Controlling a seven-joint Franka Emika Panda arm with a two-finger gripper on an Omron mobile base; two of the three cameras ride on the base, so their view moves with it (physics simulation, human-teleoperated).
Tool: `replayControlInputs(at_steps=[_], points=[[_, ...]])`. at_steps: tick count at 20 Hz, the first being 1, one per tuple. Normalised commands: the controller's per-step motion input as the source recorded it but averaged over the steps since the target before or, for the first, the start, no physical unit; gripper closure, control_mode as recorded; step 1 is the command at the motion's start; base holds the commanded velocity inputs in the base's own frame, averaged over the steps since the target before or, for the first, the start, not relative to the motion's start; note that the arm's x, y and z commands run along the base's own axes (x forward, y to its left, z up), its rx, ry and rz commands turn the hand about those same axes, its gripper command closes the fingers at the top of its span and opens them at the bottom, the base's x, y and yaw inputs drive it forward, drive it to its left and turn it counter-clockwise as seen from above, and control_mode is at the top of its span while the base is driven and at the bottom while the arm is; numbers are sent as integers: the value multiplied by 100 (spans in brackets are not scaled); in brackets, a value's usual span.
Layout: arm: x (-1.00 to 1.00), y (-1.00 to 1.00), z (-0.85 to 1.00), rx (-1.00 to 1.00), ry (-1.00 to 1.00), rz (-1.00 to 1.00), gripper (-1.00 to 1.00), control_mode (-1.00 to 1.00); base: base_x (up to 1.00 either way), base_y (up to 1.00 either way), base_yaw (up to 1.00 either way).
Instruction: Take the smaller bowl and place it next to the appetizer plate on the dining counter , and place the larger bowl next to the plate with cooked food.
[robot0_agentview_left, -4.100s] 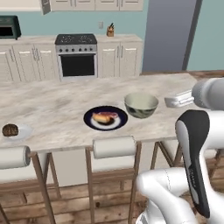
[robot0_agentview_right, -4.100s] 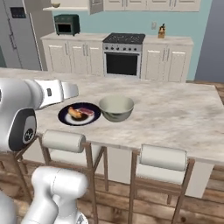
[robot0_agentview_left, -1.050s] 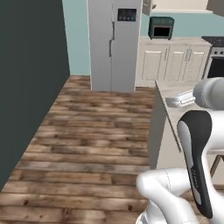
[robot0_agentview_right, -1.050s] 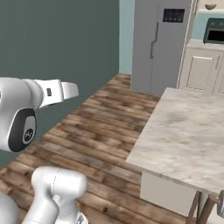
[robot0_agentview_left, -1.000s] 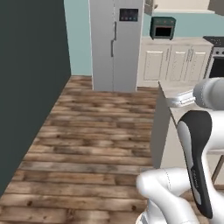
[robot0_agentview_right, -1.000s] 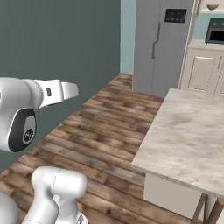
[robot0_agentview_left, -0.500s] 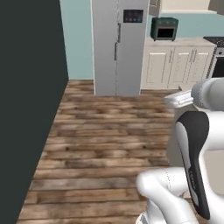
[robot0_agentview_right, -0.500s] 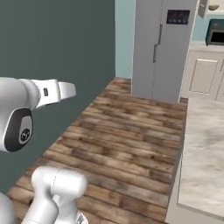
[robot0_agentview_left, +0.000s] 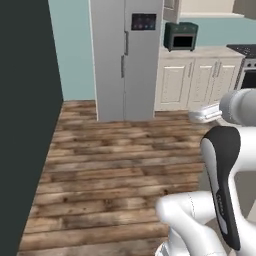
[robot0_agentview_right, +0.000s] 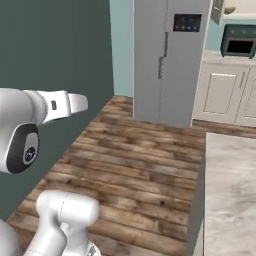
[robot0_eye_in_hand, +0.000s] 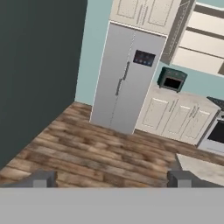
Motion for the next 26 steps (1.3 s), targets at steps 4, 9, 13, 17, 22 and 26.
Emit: replayControlInputs(at_steps=[4,9,13,17,22,26], points=[[0,0,0,0,0,0,-100,100,100,0,-21],[0,0,0,0,0,0,-100,100,100,5,-23],[0,0,0,0,0,0,-100,100,100,5,-25],[0,0,0,0,0,0,-100,100,100,8,-30],[0,0,0,0,0,0,-100,100,92,3,-33],[0,0,0,0,0,0,-100,100,95,5,-40]])
